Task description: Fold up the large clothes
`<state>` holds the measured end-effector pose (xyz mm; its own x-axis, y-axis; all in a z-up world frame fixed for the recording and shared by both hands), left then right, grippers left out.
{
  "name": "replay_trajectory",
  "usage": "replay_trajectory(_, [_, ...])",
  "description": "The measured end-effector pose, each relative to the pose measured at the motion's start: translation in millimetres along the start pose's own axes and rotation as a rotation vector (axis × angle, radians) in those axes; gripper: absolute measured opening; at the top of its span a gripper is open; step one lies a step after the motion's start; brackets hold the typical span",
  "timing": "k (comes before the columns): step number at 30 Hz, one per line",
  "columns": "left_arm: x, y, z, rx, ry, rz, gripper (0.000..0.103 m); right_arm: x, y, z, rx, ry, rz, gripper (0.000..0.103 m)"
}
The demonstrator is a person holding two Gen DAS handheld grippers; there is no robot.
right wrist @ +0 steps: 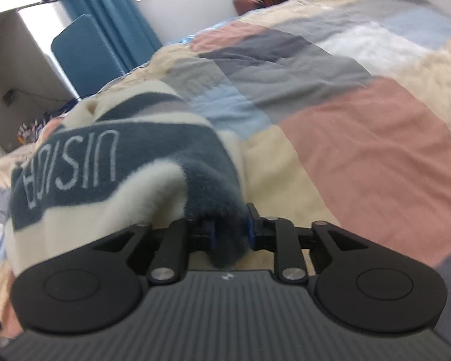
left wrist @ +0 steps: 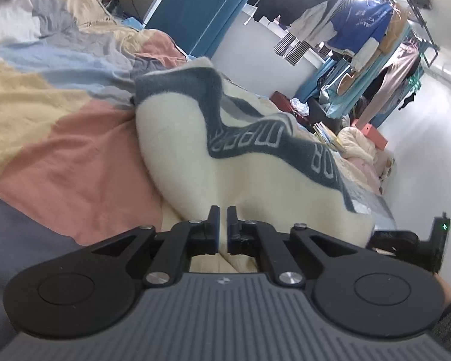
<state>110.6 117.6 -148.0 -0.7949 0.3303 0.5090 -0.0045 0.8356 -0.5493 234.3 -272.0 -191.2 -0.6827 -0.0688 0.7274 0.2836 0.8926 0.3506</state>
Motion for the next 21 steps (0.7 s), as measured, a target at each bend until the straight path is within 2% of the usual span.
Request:
replay_trajectory(3, [-8.5,6.0,-6.0,0.040,-0.004,-0.016,0.027,24.7,-1.2,3.9,0.008,-0.009,-0.044,0.029])
replay_trajectory(5, [-14.1,5.7,-11.2,0.053,-0.009,-0.032,0.037,48.0,-0.3,9.8,0.038,-0.044,-0.072,0.041])
replay_trajectory(6, [-15.2,4.0,-13.9,0.046,-0.014,-0.035,0.042,58.9,3.3,11.5,0.060,-0.070,-0.086,0.055])
replay_trajectory(7, [-15.9,1.8,-16.1,0.035,-0.021,-0.041,0.049,69.8,9.4,13.9,0.098,-0.097,-0.103,0.064])
replay_trajectory(9, [-17.4,-0.6,-19.7,0.023,-0.033,-0.052,0.056,87.4,22.4,18.2,0.187,-0.143,-0.129,0.065])
replay_trajectory(11, [-19.3,3.3,-22.9,0.027,-0.042,-0.065,0.057,98.9,40.3,24.4,0.275,-0.183,-0.160,0.065])
replay_trajectory(14, [-17.0,13.2,-28.3,0.076,-0.055,-0.061,0.058,106.2,75.7,39.7,0.434,-0.197,-0.227,0.065])
replay_trajectory(16, [-16.1,22.7,-32.8,0.108,-0.064,-0.076,0.059,101.7,103.6,53.4,0.537,-0.159,-0.314,0.065])
replay_trajectory(18, [-17.1,32.7,-36.9,0.138,-0.067,-0.075,0.059,88.3,133.0,67.2,0.617,-0.081,-0.409,0.063])
replay_trajectory(21, [-17.2,49.2,-42.5,0.201,-0.085,-0.081,0.059,62.4,171.6,87.2,0.718,0.020,-0.498,0.062])
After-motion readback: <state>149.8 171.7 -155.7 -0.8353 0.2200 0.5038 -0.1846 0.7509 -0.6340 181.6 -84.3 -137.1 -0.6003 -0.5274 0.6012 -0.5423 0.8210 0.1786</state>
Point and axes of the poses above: each gripper's, at about its wrist camera, not at the fingertips, and x roughly against the way its jaws point, y to its left, z to its underside, the point moved 3 cm from there along -x, roughly the way its jaws point
